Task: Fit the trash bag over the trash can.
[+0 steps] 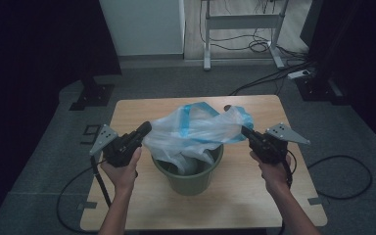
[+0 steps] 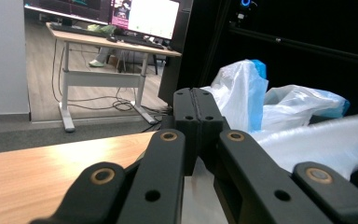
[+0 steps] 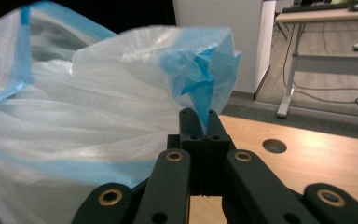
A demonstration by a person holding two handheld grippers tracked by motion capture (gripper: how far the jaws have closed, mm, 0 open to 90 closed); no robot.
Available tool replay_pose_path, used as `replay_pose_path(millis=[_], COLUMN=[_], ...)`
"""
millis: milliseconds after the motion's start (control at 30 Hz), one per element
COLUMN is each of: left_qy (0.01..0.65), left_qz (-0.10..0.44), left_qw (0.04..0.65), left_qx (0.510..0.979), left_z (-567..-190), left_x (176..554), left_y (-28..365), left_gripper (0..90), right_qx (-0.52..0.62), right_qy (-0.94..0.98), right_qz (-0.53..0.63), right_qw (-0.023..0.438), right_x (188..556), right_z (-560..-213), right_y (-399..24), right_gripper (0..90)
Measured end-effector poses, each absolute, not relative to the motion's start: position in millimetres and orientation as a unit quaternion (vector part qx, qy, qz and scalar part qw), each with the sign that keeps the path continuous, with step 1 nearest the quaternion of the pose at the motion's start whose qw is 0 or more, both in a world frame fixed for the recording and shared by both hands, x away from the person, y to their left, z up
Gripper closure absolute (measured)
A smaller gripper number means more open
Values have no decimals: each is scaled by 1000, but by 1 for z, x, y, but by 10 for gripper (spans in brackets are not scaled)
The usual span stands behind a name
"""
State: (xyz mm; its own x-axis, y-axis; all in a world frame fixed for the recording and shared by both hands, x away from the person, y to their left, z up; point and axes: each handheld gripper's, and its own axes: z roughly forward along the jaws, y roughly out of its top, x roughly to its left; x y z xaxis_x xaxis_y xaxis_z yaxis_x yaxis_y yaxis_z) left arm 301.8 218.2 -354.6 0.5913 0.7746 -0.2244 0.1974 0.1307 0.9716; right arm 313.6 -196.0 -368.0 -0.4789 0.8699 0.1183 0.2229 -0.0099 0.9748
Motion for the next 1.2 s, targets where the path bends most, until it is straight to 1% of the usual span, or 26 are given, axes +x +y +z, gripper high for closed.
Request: replay_pose_path(millis=[100, 267, 433, 467, 533, 633, 733, 767, 933, 1100, 1200], left_qy=[394, 393, 386, 386, 388, 392, 393, 392, 389, 388, 397], left_qz=[221, 203, 189, 185, 178, 160, 153, 151, 142, 134, 124], left_qw=[648, 659, 666, 667, 667, 666, 668, 668, 676, 682, 679], left_qx=[613, 608, 610, 610, 611, 613, 613, 613, 609, 606, 605], left_z=[-363, -378, -394, -398, -405, -418, -426, -427, -434, -443, -449], left_x=[294, 278, 255, 252, 247, 245, 241, 240, 233, 225, 228], left_y=[225, 234, 240, 242, 245, 248, 251, 253, 259, 267, 270], left_gripper=[900, 900, 900, 900, 900, 900, 900, 900, 900, 900, 900], right_qx=[425, 426, 415, 411, 412, 414, 416, 416, 414, 398, 404], right_qy=[643, 646, 647, 653, 655, 666, 667, 667, 664, 676, 683], right_qz=[571, 573, 585, 585, 583, 573, 580, 580, 595, 595, 585], right_qw=[284, 271, 257, 252, 247, 238, 214, 214, 183, 175, 168], right_x=[309, 297, 276, 267, 265, 258, 249, 249, 240, 228, 230], right_z=[-373, -391, -405, -413, -418, -432, -447, -447, -454, -460, -468], right_y=[-200, -203, -202, -203, -203, -199, -199, -199, -200, -199, -199], right_gripper=[889, 889, 889, 889, 889, 889, 889, 889, 889, 889, 888])
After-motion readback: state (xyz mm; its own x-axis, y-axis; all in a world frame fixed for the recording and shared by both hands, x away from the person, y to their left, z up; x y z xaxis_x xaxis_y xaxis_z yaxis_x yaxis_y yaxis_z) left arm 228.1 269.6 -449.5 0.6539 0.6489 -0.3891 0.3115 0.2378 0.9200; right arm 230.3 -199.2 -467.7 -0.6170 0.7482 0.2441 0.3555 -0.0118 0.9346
